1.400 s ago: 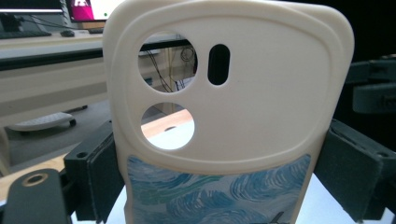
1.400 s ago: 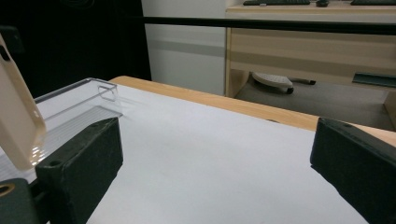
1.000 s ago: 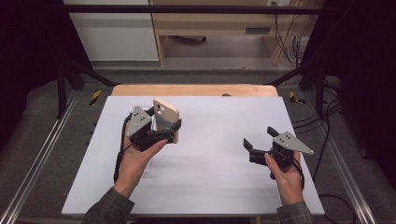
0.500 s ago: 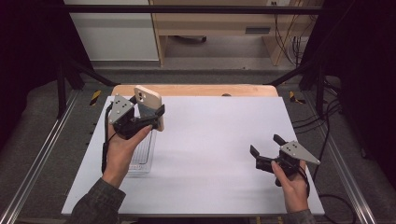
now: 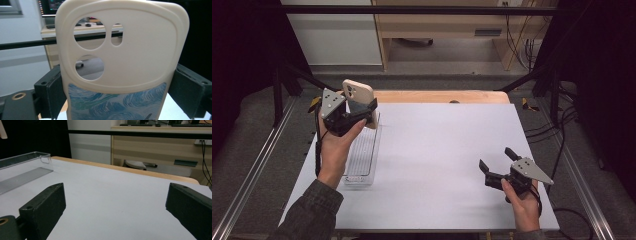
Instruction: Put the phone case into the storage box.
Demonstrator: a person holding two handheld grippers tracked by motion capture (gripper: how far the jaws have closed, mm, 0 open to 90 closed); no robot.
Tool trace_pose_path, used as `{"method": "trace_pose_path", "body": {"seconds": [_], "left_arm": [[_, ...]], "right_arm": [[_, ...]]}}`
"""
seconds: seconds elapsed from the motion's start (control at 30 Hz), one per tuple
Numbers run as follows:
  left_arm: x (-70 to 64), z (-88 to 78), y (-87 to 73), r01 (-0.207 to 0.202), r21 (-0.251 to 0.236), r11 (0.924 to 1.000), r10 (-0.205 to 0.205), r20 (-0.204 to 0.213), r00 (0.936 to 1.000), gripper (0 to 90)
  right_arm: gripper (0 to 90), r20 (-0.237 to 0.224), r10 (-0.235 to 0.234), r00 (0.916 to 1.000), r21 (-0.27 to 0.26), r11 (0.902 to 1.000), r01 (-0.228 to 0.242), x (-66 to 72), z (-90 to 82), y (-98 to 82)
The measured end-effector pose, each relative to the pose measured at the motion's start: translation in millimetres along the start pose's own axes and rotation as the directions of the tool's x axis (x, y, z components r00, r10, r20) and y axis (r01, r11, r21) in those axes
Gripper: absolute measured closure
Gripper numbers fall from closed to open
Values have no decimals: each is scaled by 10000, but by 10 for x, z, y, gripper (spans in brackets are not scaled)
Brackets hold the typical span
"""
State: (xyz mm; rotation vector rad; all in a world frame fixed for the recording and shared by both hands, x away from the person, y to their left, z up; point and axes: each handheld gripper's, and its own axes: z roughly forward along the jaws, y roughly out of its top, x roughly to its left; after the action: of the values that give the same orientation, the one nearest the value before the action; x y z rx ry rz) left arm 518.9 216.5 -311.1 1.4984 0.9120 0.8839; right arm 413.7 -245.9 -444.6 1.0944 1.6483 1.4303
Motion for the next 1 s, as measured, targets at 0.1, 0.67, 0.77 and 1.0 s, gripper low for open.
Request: {"method": "trace_pose_path", "body": {"seconds": [0.1,0.67,0.77,1.0], "left_arm": [[57,54,-20,98,67,9999,-96,-188,9998,106],[306,322,-130,662,300,9974,-630,-966,9933,106],[326,327,-143,861,153,9962,-842,-978,9916,105],[379,341,-158,995,147,9949,-973,-1105,9891,105]], "right_arm": [[32,-75,48,10000,-62,10000,-48,32,22,-52],[46,-304,-240,9992,-9,9997,240,161,124,-193],[45,-350,-326,9989,41,9995,328,193,141,-197],[39,-442,-565,9974,-37,9984,564,258,159,-184]]}}
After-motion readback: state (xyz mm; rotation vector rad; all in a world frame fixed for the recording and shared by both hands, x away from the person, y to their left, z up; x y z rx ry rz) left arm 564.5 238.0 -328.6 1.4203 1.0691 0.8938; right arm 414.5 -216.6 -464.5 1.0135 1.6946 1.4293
